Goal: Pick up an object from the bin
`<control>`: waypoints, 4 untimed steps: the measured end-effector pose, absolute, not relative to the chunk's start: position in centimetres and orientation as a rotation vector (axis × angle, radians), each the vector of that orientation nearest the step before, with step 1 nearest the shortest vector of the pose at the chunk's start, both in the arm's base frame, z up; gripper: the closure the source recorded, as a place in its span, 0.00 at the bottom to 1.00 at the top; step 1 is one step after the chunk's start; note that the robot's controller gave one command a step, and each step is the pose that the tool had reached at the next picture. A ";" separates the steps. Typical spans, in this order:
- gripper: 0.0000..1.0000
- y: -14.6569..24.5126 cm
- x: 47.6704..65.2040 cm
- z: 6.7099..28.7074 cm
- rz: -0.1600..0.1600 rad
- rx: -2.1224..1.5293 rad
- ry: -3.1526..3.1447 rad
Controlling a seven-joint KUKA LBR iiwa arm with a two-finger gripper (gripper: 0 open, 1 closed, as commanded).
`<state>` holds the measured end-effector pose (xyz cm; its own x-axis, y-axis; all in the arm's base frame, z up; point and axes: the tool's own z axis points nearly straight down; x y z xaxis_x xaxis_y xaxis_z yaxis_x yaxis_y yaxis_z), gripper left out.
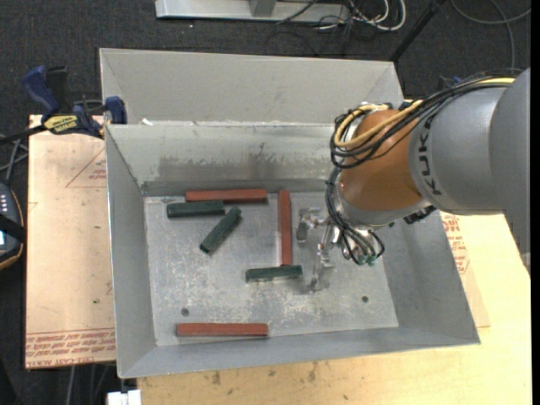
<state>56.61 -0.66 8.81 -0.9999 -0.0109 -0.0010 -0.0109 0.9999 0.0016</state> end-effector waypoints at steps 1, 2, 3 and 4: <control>0.00 1.1 55.7 7.9 0.002 -0.123 3.140; 1.00 8.5 52.8 7.1 0.005 0.123 3.137; 1.00 8.5 52.8 7.1 0.004 0.122 3.137; 1.00 10.3 56.0 25.8 0.005 0.106 3.130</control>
Offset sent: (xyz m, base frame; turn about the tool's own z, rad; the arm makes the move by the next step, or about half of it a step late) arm -0.0391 0.0895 -0.0181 0.0921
